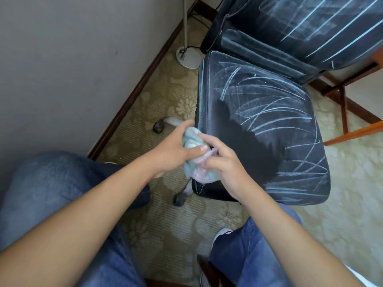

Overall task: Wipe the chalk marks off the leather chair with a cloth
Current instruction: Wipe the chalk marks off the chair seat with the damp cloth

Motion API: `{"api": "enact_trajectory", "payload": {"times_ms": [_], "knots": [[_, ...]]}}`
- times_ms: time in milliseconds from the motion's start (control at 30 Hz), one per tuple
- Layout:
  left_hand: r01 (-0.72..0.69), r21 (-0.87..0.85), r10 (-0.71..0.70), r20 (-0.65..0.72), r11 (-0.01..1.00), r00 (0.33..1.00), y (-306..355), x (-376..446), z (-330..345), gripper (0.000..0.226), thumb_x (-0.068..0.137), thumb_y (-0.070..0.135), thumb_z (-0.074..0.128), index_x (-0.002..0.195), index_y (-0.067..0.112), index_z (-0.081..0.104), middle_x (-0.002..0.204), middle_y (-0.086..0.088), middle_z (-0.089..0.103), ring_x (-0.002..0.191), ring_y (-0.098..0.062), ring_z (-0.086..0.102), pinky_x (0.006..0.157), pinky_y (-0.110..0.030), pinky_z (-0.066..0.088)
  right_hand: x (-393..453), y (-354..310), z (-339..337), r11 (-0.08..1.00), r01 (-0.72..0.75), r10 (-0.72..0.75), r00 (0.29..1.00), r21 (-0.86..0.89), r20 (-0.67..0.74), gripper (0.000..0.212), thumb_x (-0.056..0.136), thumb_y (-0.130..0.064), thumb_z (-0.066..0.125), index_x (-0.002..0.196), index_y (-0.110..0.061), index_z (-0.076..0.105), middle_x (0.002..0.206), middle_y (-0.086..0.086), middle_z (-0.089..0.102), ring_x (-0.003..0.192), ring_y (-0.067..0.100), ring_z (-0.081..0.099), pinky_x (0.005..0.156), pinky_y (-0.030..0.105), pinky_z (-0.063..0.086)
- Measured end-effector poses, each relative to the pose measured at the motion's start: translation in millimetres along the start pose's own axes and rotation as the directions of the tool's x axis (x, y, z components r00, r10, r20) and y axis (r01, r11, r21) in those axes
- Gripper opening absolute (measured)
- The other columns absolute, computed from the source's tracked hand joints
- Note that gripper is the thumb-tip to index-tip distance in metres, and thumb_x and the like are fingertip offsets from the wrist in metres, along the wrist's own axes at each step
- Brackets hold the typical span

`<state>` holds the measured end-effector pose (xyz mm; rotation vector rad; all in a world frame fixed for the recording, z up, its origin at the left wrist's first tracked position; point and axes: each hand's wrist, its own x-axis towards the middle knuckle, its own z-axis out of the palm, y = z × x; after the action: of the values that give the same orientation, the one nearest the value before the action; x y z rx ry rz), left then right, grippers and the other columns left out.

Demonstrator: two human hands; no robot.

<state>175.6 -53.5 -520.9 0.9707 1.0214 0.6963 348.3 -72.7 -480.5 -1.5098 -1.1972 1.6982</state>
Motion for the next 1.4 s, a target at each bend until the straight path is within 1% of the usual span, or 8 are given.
{"api": "enact_trajectory", "payload": {"times_ms": [133, 233, 300, 533, 733, 933, 1200, 1400], "knots": [[-0.029, 0.171, 0.079, -0.291, 0.985, 0.953, -12, 1, 1, 0.05, 0.086, 0.017, 0.085, 0.129, 0.019, 0.059, 0.111, 0.005, 0.069, 0.107, -0.015, 0.068, 0.088, -0.024, 0.058, 8, 10, -20, 0.694, 0.124, -0.466, 0.828, -0.709, -0.311, 0.039, 0.081, -0.013, 0.064, 0.118, -0.023, 0.066, 0.115, -0.007, 0.065, 0.102, 0.009, 0.06, 0.089, 0.038, 0.053], [0.013, 0.34, 0.119, -0.366, 0.94, 0.923, -22, -6, -4, 0.041, 0.084, 0.026, 0.079, 0.124, 0.03, 0.069, 0.107, 0.011, 0.074, 0.102, -0.012, 0.069, 0.096, -0.04, 0.057, 30, 28, -40, 0.238, 0.066, -0.661, 0.742, -0.969, -0.112, 0.044, 0.089, -0.02, 0.057, 0.132, -0.017, 0.06, 0.137, 0.002, 0.056, 0.132, 0.023, 0.046, 0.11, 0.045, 0.039], [0.022, 0.283, 0.108, -0.436, 0.959, 0.894, -30, -12, -3, 0.044, 0.083, 0.028, 0.079, 0.126, 0.033, 0.068, 0.11, 0.012, 0.073, 0.105, -0.011, 0.069, 0.098, -0.039, 0.056, 40, 43, -41, 0.131, 0.035, -0.615, 0.787, -0.991, -0.054, 0.051, 0.095, -0.024, 0.046, 0.144, -0.016, 0.052, 0.153, 0.009, 0.045, 0.145, 0.029, 0.034, 0.12, 0.049, 0.026], [-0.082, -0.027, 0.066, -0.388, 0.996, 0.919, -40, 6, 36, 0.024, 0.106, 0.023, 0.059, 0.127, 0.03, 0.068, 0.103, -0.004, 0.074, 0.085, -0.018, 0.07, 0.078, -0.041, 0.062, 44, 53, -37, 0.091, -0.055, -0.573, 0.814, -0.994, -0.098, 0.058, 0.098, -0.037, 0.035, 0.154, -0.027, 0.039, 0.165, 0.008, 0.027, 0.153, 0.029, 0.02, 0.124, 0.052, 0.013], [-0.119, 0.408, 0.286, -0.379, 0.905, 0.88, -25, 29, 27, 0.035, 0.102, 0.039, 0.057, 0.135, 0.029, 0.062, 0.115, 0.005, 0.07, 0.105, -0.017, 0.066, 0.096, -0.045, 0.055, 45, 55, -35, 0.076, -0.083, -0.548, 0.829, -0.994, -0.111, 0.06, 0.099, -0.045, 0.033, 0.157, -0.032, 0.033, 0.167, 0.006, 0.021, 0.155, 0.028, 0.015, 0.124, 0.054, 0.013], [-0.148, 0.611, 0.42, -0.331, 0.778, 0.845, -8, 53, 24, 0.023, 0.102, 0.039, 0.057, 0.123, 0.032, 0.064, 0.105, 0.004, 0.068, 0.097, -0.018, 0.063, 0.086, -0.046, 0.054, 45, 56, -34, 0.072, -0.097, -0.568, 0.814, -0.993, -0.121, 0.059, 0.099, -0.044, 0.032, 0.157, -0.03, 0.034, 0.167, 0.006, 0.023, 0.154, 0.027, 0.016, 0.124, 0.053, 0.014], [-0.029, 0.437, 0.18, -0.307, 0.899, 0.935, -55, -16, 38, 0.017, 0.102, 0.023, 0.062, 0.11, 0.027, 0.077, 0.081, 0.0, 0.073, 0.074, -0.017, 0.068, 0.07, -0.042, 0.058, 43, 58, -34, 0.089, -0.087, -0.583, 0.803, -0.992, -0.123, 0.059, 0.099, -0.044, 0.033, 0.156, -0.031, 0.034, 0.166, 0.005, 0.024, 0.154, 0.027, 0.017, 0.124, 0.052, 0.014], [-0.053, 0.603, 0.166, -0.133, 0.796, 0.977, -73, -49, 61, 0.019, 0.102, 0.023, 0.06, 0.087, 0.029, 0.07, 0.074, 0.008, 0.063, 0.07, -0.016, 0.061, 0.066, -0.035, 0.051, 34, 65, -49, 0.057, -0.048, -0.593, 0.802, -0.997, -0.072, 0.058, 0.099, -0.041, 0.034, 0.155, -0.031, 0.036, 0.166, 0.004, 0.025, 0.154, 0.027, 0.019, 0.124, 0.051, 0.013]]}}
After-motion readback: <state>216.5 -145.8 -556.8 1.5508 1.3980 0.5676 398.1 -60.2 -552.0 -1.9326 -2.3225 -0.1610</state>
